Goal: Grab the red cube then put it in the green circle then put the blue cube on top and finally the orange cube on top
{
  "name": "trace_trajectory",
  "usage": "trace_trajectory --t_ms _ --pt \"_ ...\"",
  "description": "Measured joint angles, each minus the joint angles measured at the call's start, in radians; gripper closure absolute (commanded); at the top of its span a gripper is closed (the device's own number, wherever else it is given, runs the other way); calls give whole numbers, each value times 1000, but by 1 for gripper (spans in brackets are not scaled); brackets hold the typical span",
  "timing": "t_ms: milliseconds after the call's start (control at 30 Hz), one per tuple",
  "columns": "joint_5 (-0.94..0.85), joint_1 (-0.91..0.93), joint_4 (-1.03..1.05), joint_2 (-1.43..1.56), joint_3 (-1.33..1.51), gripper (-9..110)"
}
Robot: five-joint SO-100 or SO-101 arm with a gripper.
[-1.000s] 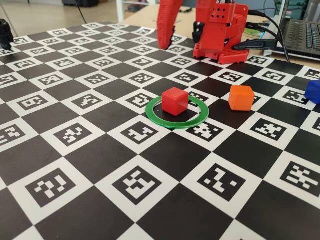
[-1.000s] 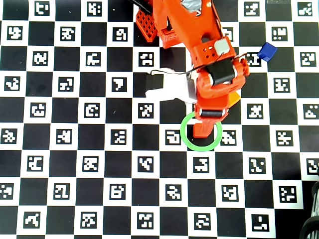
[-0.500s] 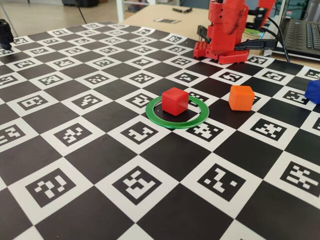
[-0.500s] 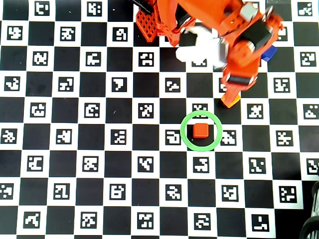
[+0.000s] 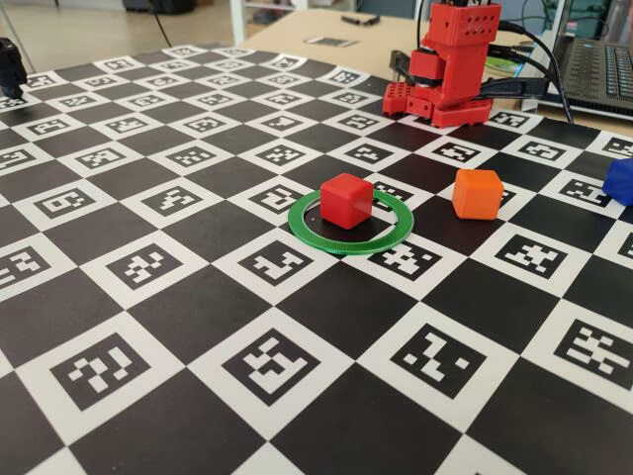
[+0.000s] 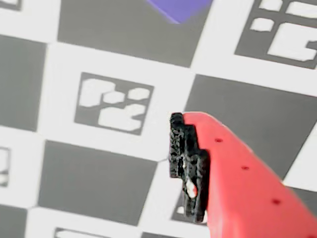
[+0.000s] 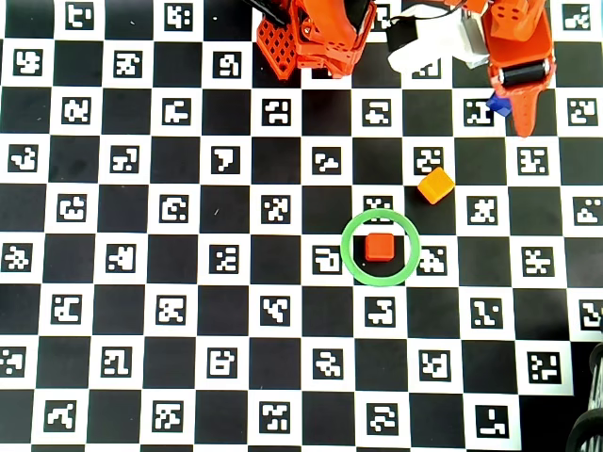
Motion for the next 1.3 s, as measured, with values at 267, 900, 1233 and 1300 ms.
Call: trace_trajectory --t_ms 267,900,1233,1300 --pt "43 -95 -86 -166 0 59" --pt "75 -114 -219 -357 75 58" --pt "74 -107 -239 -390 75 57" --pt "61 -97 -239 -397 75 57"
